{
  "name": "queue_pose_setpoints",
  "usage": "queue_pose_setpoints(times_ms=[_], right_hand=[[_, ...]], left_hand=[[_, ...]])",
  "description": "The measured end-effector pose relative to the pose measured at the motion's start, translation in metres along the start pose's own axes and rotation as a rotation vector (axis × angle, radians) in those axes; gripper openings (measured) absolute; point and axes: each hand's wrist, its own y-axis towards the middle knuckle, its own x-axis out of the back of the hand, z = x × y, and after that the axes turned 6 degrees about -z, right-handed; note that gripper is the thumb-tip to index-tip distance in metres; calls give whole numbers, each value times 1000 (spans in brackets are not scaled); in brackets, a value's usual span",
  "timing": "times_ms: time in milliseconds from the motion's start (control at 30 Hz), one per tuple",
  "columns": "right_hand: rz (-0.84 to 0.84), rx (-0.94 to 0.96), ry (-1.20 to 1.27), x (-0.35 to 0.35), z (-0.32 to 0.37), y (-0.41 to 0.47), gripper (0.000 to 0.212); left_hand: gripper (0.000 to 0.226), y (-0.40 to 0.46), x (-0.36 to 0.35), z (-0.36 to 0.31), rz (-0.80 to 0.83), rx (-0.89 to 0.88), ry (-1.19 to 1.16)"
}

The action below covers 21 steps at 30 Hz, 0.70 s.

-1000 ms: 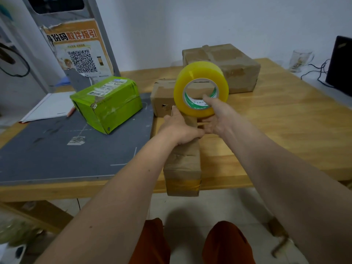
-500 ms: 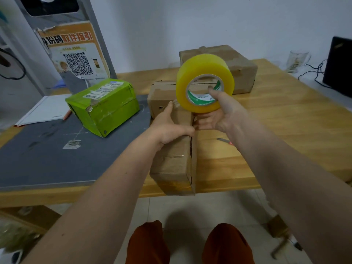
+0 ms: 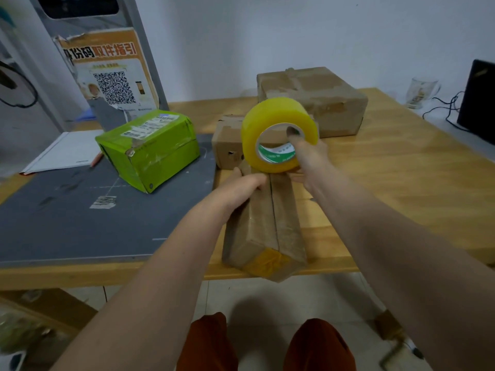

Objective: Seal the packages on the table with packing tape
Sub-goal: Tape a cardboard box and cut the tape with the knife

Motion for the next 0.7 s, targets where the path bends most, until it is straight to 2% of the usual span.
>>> queue_pose_setpoints(times_ms=[100, 233, 300, 400, 467, 533, 700], right_hand=[[0, 63, -65, -11, -5, -3, 22], [22, 123, -156, -22, -13, -6, 55], [49, 124, -211, -30, -18, -7, 47], [54, 126, -260, -38, -20, -11, 17], [42, 168, -294, -40, -20, -12, 15], [19, 216, -320, -40, -20, -14, 25], [-11, 214, -252, -34, -14, -12, 14]], left_hand=[[93, 10, 0, 0, -31, 44, -50], [70, 12, 2, 14, 23, 116, -256], [60, 11, 6, 21, 27, 148, -332], [46, 7, 9, 26, 41, 219, -422], [66, 8, 7, 27, 11, 220, -459], [91, 9, 3, 26, -12, 198, -493], [115, 12, 1, 24, -130, 194, -487]])
